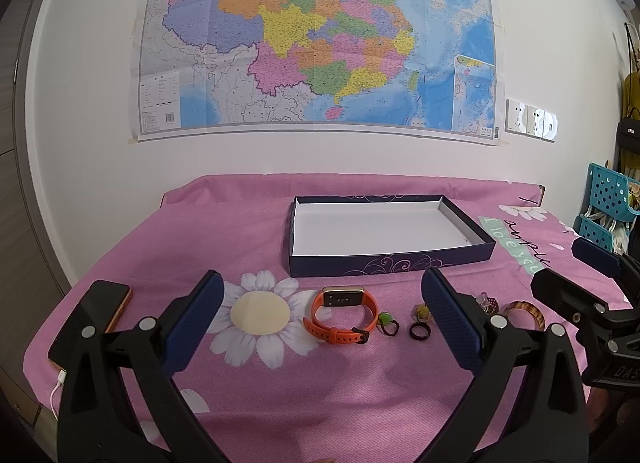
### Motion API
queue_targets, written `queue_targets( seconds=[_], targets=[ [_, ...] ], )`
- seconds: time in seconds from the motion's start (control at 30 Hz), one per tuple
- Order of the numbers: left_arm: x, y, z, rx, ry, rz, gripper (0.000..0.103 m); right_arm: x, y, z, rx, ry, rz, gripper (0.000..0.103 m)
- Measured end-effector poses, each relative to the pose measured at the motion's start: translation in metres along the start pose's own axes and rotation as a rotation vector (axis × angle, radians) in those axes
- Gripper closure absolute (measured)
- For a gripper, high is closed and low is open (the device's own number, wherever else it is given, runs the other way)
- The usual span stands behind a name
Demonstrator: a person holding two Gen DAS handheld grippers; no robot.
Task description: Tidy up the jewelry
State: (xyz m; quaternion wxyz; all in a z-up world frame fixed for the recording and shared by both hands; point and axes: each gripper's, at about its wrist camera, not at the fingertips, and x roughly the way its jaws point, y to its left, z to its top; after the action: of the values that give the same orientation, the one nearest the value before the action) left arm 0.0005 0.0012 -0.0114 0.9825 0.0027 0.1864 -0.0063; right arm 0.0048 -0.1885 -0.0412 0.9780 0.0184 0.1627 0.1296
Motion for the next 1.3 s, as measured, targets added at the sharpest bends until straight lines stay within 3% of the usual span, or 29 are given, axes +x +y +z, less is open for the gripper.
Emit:
queue_targets(
  seconds=[1.3],
  targets=[
    [0.0002,-0.0010,0.0007,0.001,0.000,-0.001,0.006,0.0009,-0.0017,-0.0002,0.007,0.005,0.005,0.006]
  ],
)
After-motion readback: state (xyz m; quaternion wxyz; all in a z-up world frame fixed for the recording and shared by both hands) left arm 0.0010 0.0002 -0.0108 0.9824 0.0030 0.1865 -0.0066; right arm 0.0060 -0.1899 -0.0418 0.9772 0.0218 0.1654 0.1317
